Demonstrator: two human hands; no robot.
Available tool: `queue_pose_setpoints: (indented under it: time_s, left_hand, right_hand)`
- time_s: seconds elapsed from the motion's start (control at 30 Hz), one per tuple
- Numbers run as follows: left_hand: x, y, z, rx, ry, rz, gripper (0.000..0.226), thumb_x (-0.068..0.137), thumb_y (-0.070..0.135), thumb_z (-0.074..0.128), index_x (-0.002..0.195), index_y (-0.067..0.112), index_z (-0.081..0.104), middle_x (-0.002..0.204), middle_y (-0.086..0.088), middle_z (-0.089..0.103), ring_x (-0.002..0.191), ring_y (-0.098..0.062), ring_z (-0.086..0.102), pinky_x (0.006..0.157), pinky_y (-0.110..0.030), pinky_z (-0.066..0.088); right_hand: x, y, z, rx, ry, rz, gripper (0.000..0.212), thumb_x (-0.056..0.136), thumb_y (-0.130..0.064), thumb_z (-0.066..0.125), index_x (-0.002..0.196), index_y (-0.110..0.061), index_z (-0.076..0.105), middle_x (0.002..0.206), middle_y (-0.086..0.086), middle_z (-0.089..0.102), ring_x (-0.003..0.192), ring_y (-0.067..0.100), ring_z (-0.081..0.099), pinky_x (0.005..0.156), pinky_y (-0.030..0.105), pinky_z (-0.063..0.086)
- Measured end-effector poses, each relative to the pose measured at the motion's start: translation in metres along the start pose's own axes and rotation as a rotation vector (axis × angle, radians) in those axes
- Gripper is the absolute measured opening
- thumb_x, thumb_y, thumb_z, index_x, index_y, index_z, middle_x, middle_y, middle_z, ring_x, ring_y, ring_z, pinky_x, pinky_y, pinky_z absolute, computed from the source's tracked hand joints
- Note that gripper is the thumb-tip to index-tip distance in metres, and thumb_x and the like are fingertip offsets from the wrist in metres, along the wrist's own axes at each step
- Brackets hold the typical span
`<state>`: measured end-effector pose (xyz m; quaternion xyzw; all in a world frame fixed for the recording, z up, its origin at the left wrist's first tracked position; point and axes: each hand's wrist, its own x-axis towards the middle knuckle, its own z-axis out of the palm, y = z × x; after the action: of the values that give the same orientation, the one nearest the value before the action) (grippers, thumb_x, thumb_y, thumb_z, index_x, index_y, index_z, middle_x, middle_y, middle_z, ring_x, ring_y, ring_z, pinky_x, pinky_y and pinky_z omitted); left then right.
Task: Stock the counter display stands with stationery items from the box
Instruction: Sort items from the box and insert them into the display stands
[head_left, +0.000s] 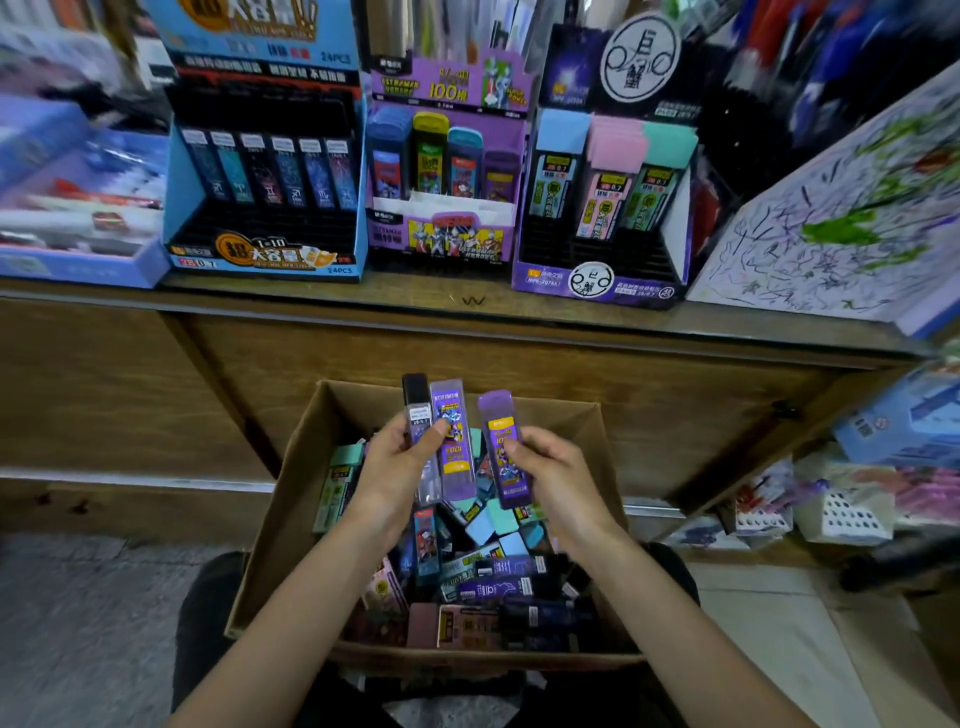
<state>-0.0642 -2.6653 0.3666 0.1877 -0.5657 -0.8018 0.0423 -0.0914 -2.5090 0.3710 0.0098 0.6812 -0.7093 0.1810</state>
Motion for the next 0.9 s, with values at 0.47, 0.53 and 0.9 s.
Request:
queue_pose_setpoints:
  time_s: [0.47,0.53,0.9]
  left_hand:
    - [0.027,0.110,0.016,0.011,-0.052,0.180,0.018,0.093,0.010,0.052,0.109,0.011,0.059,0.091,-0.006,0.070,0.071,-0.014,0.068,0.055,-0.028,0.057]
    - [0.032,0.121,0.013,0.002,-0.039,0.200,0.017,0.093,0.011,0.052,0.109,0.012,0.060,0.092,-0.005,0.070,0.075,-0.016,0.067,0.061,-0.033,0.059]
    - [0.055,0.148,-0.003,-0.002,-0.060,0.237,0.017,0.092,0.013,0.054,0.106,0.016,0.063,0.090,-0.002,0.074,0.079,-0.016,0.071,0.067,-0.034,0.059]
  right_hand:
    - [0.037,-0.160,-0.009,-0.179,0.012,-0.375,0.011,0.084,-0.007,0.067,0.090,-0.016,0.064,0.085,0.004,0.069,0.073,0.008,0.065,0.061,0.021,0.051]
    - [0.049,-0.182,-0.006,-0.197,0.039,-0.422,0.018,0.082,-0.003,0.068,0.089,-0.018,0.060,0.085,0.004,0.065,0.069,0.008,0.065,0.058,0.019,0.052]
    - [0.131,-0.247,0.022,-0.516,0.185,-0.647,0.030,0.079,-0.004,0.070,0.083,-0.025,0.050,0.079,0.000,0.062,0.068,0.011,0.056,0.062,0.016,0.044]
